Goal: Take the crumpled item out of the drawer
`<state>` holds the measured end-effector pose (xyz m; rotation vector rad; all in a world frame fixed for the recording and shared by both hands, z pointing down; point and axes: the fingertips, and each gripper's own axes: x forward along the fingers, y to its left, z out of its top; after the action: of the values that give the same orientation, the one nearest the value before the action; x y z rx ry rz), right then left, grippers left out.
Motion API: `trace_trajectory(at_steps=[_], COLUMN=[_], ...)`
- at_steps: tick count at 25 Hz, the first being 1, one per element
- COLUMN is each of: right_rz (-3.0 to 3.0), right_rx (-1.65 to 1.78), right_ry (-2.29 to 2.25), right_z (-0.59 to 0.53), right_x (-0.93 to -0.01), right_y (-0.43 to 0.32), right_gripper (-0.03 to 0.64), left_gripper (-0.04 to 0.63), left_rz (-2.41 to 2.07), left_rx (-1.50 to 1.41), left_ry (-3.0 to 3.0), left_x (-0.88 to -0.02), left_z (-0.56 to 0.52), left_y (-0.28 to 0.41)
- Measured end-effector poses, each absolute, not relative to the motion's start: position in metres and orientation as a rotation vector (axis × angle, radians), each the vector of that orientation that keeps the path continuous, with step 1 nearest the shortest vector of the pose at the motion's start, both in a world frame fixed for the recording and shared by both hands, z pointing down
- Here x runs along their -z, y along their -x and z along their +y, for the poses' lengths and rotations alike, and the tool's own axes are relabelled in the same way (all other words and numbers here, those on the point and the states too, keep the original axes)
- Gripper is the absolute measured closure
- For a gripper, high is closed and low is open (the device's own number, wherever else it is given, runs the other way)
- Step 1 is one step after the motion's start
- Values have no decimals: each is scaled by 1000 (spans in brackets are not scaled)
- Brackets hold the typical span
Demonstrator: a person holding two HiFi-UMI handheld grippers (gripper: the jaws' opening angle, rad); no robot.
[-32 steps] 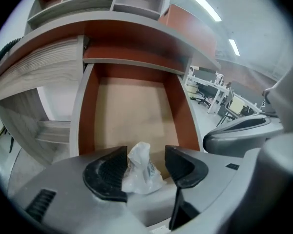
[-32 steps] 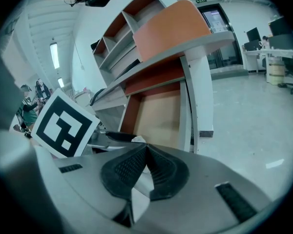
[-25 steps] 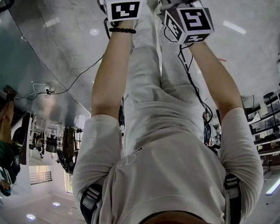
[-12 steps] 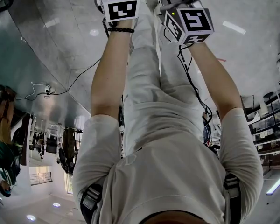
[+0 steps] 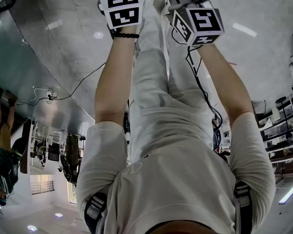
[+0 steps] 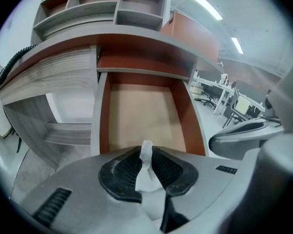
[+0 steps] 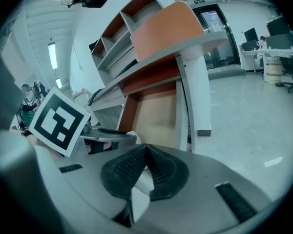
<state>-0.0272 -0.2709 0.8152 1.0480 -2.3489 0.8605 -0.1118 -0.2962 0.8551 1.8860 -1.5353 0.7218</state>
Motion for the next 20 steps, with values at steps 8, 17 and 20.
trace_trajectory(at_steps=[8,17,20], right_rz=[-2363,-2368,-2376], right_rx=[-847,-815,-806], right_ry=[-1048,-1076,-1093], right_z=[-277,-276,-276], right_x=[-803,-778,-755], right_y=[40,41,41], right_gripper=[615,617,617], left_gripper=[535,537,537], left_rz=[-1572,-1606,-1618], left_rx=[-660,-611,-590], left_ry=[-1912,-1957,-1976], left_x=[-834,-798,-773], left_z=[-299,-296,-296], left_y=[121,127,132])
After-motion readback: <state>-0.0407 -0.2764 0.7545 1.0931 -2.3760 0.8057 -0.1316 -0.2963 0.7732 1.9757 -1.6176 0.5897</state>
